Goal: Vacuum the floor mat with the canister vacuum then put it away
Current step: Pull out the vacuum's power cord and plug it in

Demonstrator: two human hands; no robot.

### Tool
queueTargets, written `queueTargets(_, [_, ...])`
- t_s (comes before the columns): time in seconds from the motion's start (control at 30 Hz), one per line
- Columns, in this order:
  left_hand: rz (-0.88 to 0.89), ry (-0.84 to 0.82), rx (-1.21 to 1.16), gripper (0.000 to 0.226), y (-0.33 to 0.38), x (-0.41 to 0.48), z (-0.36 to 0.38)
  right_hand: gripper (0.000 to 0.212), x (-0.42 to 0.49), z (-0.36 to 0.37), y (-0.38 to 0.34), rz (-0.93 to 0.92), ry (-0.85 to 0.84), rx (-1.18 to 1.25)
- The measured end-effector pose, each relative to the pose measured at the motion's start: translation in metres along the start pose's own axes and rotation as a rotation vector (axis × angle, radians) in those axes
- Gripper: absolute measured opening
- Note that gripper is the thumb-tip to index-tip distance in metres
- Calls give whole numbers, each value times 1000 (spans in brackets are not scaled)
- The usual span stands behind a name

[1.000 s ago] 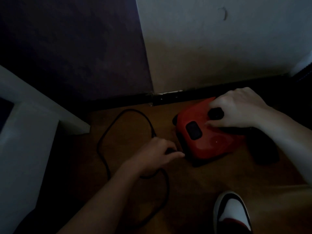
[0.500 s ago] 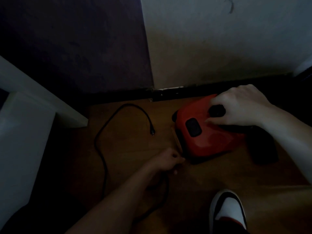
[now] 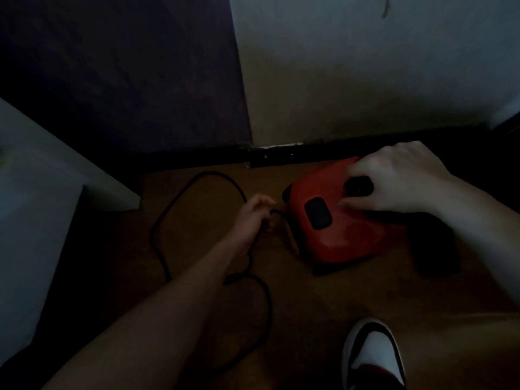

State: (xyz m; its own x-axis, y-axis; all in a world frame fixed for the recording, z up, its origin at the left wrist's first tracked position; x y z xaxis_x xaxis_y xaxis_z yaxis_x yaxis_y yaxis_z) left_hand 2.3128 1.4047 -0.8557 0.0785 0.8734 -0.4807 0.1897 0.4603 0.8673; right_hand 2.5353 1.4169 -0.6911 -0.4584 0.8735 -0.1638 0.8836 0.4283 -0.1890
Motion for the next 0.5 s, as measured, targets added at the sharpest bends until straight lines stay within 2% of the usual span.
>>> queueTargets(0.07, [126,-147,163,31,26,-8,0,29,-1,-1,-2,2,-8,16])
queueTargets(0.13, [235,-301,450,22,40,-25,7,30,-2,-2,-4,4,-6,33])
queueTargets(0.2, [297,-346,653,19,41,-39,12,28,-3,-5,-5,6,-7,46])
queueTargets(0.3, [309,-322,706,20,29,-54,21,27,-4,-7,-6,3,-16,42])
queueTargets(0.4, [144,-374,640,32,4,-57,29,27,-3,-5,-6,-3,-20,43])
queueTargets(0.5, [56,-482,648,29,-21,-59,43,26,-1,-5,-5,5,-21,35])
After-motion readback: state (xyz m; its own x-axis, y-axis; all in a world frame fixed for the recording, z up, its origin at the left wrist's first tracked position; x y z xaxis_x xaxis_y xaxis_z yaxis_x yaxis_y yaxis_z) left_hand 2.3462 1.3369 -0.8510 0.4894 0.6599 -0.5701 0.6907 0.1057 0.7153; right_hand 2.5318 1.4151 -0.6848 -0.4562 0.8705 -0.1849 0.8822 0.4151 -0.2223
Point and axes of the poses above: each hand's wrist, its own x-axis towards the middle knuckle, its own z-axis out of the palm, y = z × x, the point moved 6 cm from there along x, towards the middle knuckle, and after that the axes turned 4 degrees about x, right-handed, at the moved point
